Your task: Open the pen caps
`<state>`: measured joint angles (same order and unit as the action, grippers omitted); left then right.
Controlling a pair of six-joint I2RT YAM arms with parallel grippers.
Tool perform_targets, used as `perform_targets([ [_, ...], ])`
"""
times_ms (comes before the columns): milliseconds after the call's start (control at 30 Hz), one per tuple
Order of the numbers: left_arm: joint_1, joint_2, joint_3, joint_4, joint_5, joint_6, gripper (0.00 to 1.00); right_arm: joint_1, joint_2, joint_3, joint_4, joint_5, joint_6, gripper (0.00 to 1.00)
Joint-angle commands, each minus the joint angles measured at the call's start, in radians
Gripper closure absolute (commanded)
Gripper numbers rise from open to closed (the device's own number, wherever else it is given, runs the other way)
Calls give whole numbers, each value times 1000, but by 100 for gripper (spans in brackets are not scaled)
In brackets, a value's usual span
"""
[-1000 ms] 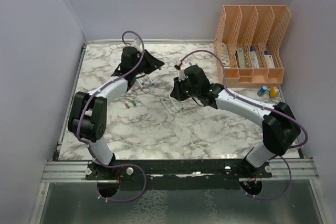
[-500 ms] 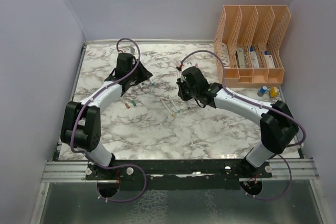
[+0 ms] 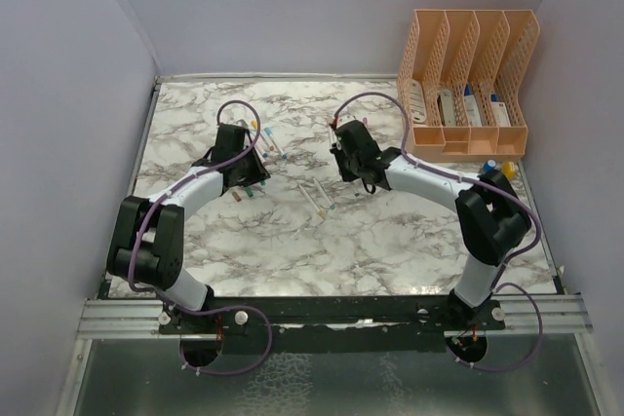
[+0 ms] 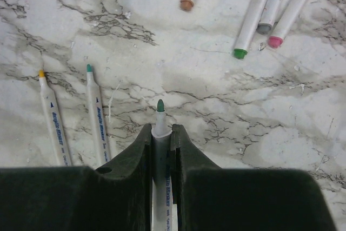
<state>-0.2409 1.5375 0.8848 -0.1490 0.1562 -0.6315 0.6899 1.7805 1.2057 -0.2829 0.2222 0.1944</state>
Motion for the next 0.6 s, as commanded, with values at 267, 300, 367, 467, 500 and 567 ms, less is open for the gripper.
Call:
perform_targets([
  [267, 37, 94, -20, 46, -20, 33, 96, -55, 4, -27, 96, -40, -23, 99],
  [300, 39, 100, -20, 49, -19, 33, 95, -55, 5, -31, 100, -43, -21, 99],
  [367, 44, 111, -19, 51, -18, 34, 94, -56, 4, -45, 115, -56, -23, 99],
  [467, 50, 120, -19, 51, -18, 37, 92, -56, 7, -60, 145, -83, -27, 99],
  [500, 51, 121, -20, 51, -18, 38, 91, -56, 11, -61, 153, -93, -30, 99],
  [567, 56, 122, -23, 51, -17, 38, 89, -57, 20, -58, 163, -109, -34, 99],
])
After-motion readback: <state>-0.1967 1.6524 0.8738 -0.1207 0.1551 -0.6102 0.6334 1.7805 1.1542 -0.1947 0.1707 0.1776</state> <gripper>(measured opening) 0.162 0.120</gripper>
